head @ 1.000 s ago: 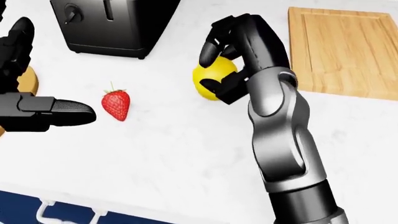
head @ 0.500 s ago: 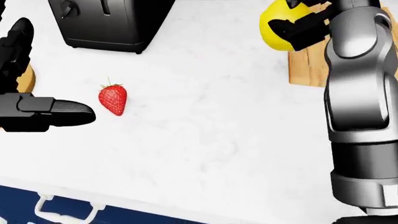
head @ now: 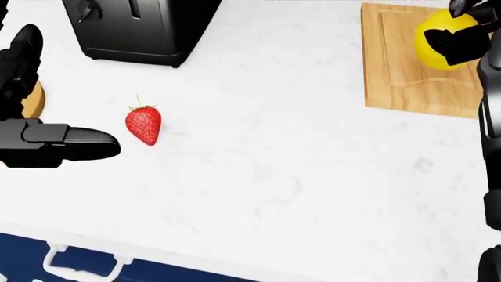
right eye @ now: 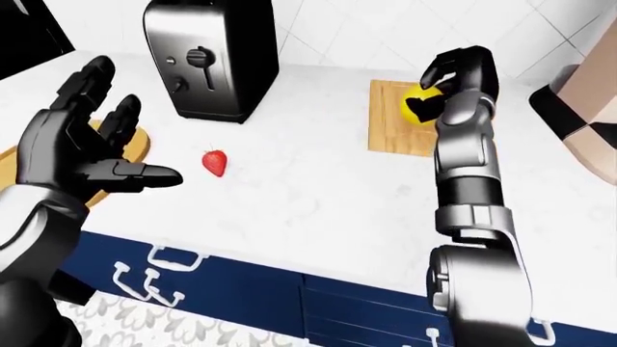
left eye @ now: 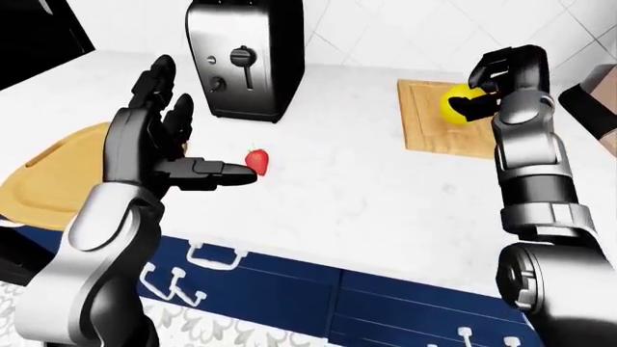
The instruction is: Place the lemon and the strawberry on separate cutting boards.
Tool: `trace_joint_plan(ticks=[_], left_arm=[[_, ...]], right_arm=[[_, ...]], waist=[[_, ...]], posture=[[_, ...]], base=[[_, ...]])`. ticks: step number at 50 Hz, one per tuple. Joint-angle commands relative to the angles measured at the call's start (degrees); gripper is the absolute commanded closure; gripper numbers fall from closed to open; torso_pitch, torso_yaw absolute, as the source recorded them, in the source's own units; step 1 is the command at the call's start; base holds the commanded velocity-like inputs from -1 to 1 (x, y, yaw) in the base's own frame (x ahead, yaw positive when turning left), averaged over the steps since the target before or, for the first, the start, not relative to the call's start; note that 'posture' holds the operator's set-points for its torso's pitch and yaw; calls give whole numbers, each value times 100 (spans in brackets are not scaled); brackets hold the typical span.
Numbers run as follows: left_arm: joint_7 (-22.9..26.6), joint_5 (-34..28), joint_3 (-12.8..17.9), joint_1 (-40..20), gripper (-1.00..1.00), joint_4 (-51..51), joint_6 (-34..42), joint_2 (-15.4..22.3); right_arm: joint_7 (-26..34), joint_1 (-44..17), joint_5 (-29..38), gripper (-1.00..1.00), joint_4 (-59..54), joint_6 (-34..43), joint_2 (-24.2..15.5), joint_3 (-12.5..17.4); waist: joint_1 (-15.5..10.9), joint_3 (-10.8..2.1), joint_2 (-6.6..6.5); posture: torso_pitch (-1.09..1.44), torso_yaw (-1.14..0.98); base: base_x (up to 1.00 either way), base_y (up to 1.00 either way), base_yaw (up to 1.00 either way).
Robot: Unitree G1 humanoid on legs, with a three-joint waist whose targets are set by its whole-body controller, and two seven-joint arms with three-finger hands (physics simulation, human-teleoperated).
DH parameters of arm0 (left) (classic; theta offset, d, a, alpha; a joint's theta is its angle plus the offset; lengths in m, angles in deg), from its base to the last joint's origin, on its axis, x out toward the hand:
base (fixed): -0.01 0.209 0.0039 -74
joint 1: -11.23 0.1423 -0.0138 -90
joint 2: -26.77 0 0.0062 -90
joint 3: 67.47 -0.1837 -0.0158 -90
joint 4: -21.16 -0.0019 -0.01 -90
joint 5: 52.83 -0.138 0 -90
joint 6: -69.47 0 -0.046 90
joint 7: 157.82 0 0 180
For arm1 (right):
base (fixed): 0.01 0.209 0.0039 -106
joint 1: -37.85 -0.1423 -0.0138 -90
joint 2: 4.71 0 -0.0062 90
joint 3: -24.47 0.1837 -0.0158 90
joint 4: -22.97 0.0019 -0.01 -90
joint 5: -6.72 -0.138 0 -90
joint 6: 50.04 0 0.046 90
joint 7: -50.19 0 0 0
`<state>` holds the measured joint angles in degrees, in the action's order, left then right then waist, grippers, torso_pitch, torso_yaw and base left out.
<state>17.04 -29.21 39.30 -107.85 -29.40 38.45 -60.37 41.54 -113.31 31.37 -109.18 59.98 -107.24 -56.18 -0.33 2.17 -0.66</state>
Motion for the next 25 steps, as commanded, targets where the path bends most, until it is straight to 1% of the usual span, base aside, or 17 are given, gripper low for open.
trace_joint_plan(ticks=[1, 4, 11, 19, 21, 25], left_arm=[[7, -24, 56, -131, -100, 129, -201, 60], [34, -55, 44, -86, -100, 104, -258, 48], [61, -111, 11, -92, -100, 43, -309, 32], [154, -225, -36, -81, -100, -107, -473, 12], [134, -212, -17, -93, -100, -34, -389, 3], [110, -201, -17, -123, -100, 19, -320, -8]], right_arm=[[-238, -314, 28, 100, -71, -387, -122, 5], [-451, -542, 78, 100, -634, -600, -194, -45], [-909, -722, -26, 100, -1508, -1043, -254, -46], [-1173, -669, -63, 100, -1951, -1304, -223, -114], [-1213, -650, -55, 100, -2016, -1340, -224, -129], [-1282, -664, -33, 93, -2128, -1377, -235, -143]], waist=[[-4, -159, 18], [-5, -161, 26], [-24, -157, 43], [-45, -167, 74], [-49, -166, 78], [-54, -163, 90]], posture=[[0, 0], [0, 0], [0, 0], [0, 0], [0, 0], [0, 0]], base=[[0, 0, 0], [0, 0, 0], [0, 0, 0], [0, 0, 0], [0, 0, 0], [0, 0, 0]])
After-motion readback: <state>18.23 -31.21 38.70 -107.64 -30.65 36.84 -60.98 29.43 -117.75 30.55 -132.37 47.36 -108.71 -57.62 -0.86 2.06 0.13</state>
